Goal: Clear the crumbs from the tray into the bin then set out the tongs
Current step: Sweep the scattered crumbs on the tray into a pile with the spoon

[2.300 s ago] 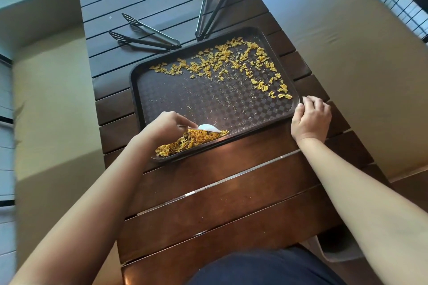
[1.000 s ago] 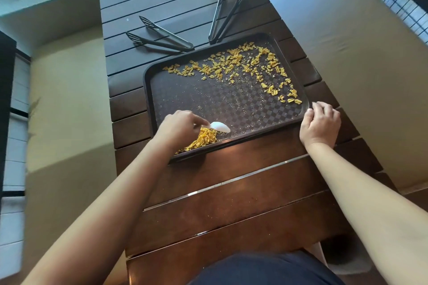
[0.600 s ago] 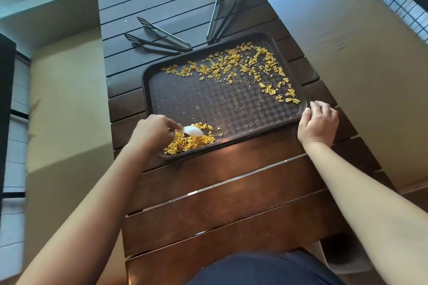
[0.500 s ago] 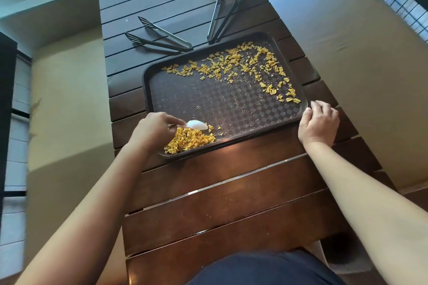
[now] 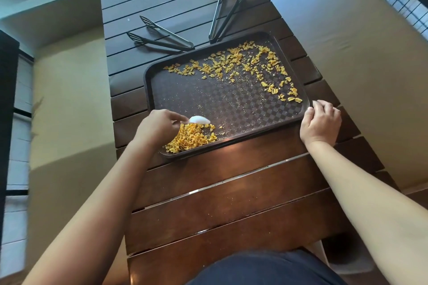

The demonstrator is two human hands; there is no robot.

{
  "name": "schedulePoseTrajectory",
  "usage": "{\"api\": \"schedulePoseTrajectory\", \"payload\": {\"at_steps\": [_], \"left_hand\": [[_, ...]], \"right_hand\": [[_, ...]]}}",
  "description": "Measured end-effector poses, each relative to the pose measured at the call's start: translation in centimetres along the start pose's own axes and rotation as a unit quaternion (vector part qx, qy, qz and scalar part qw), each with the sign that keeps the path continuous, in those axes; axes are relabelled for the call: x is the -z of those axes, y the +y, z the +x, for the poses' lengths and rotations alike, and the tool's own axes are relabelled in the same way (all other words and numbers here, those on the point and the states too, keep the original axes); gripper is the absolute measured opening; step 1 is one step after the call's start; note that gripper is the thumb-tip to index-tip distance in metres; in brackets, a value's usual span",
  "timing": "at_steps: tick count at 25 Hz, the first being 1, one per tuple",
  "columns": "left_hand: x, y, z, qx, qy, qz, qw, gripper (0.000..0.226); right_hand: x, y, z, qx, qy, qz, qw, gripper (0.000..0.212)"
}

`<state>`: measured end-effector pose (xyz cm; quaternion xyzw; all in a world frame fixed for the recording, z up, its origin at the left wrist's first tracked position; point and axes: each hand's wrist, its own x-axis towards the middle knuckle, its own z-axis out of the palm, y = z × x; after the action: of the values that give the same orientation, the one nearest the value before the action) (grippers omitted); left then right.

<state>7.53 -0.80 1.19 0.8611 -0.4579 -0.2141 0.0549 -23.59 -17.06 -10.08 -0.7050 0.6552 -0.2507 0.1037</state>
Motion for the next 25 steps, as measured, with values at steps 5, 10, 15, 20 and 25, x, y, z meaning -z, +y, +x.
{"api": "schedulePoseTrajectory", "payload": {"at_steps": [5,10,15,20,25], "left_hand": [[-1.8,0.5,0.5,0.042,-0.056,-0.066,0.995,0.033],[-1.5,1.2,1.2,0.019,-0.056,-0.103,0.993,0.032],[-2.1,2.1,1.5,-0.039,-0.084,-0.046,0.995,0.03],[0.7,1.9,2.0,-0.045,-0.098,0.122,0.987,0.029],[-0.5,6.4,4.1,-0.035,0.006,-0.003,0.999,0.04]], "right_hand": [[-0.3,0.1,-0.1,0.004,0.013,0.008,1.0,0.053],[-0.2,0.0,-0.1,0.002,0.011,0.002,1.0,0.052],[0.0,-0.1,-0.1,0.0,0.008,0.004,1.0,0.052],[-0.1,-0.1,-0.1,0.003,0.015,0.004,1.0,0.05],[-0.1,-0.2,-0.1,0.01,0.021,0.001,1.0,0.048]]}}
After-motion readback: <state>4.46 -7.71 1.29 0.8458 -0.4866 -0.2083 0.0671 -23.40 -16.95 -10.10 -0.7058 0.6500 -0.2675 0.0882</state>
